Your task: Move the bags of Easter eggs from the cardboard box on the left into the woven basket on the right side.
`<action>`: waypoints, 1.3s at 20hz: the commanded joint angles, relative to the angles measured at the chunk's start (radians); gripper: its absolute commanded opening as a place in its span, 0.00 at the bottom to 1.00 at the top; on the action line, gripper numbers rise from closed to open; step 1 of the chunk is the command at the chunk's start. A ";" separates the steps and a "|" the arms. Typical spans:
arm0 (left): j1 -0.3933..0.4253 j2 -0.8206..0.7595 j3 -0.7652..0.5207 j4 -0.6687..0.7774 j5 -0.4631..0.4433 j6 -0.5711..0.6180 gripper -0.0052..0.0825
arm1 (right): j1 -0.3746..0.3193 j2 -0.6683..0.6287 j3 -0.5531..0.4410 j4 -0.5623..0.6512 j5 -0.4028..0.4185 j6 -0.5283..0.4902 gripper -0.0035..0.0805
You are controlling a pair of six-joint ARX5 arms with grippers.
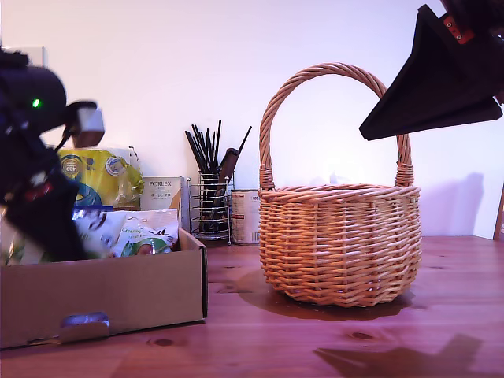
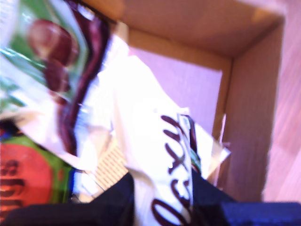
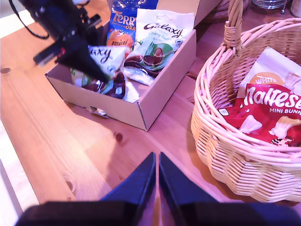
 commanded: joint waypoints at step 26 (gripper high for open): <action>-0.513 0.098 0.369 0.421 -0.107 -0.129 0.10 | -0.130 -0.316 0.116 -0.439 0.006 0.024 0.03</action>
